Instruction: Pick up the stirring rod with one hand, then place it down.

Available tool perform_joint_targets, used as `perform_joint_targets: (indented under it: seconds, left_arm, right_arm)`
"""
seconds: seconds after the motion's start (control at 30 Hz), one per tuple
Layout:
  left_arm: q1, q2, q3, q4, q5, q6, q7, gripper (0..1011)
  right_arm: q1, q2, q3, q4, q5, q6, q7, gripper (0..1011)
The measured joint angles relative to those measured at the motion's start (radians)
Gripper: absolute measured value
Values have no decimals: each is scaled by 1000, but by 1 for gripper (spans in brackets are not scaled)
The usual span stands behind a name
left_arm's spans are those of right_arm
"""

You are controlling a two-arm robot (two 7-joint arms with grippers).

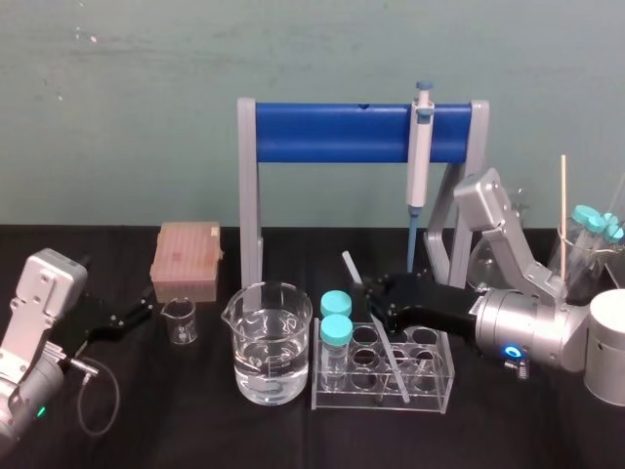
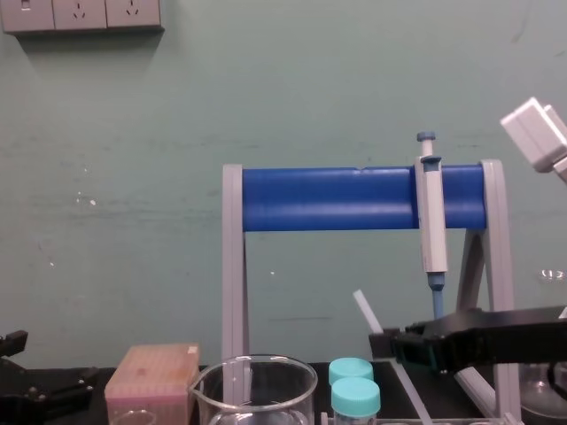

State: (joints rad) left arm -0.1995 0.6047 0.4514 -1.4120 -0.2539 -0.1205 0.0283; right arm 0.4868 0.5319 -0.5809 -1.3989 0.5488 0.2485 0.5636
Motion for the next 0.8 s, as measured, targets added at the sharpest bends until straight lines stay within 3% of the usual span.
perform_joint_targets:
  seconds: [0.1, 0.27, 0.37, 0.57, 0.8]
  left_arm:
    - [0, 0, 0, 0, 0, 0, 0, 1000]
    - [0, 0, 0, 0, 0, 0, 0, 1000]
    - [0, 0, 0, 0, 0, 0, 0, 1000]
    - [0, 0, 0, 0, 0, 0, 0, 1000]
    - [0, 0, 0, 0, 0, 0, 0, 1000]
  right_arm:
    - [-23, -5, 15, -3, -19, -78, -16, 62]
    - [-80, -17, 52, -6, -55, -263, -36, 62]
    - [-113, -26, 75, -7, -55, -339, -41, 62]
    - [-176, -38, 127, -30, -16, -429, -35, 62]
    - [-196, -41, 191, -89, 28, -459, -24, 62]
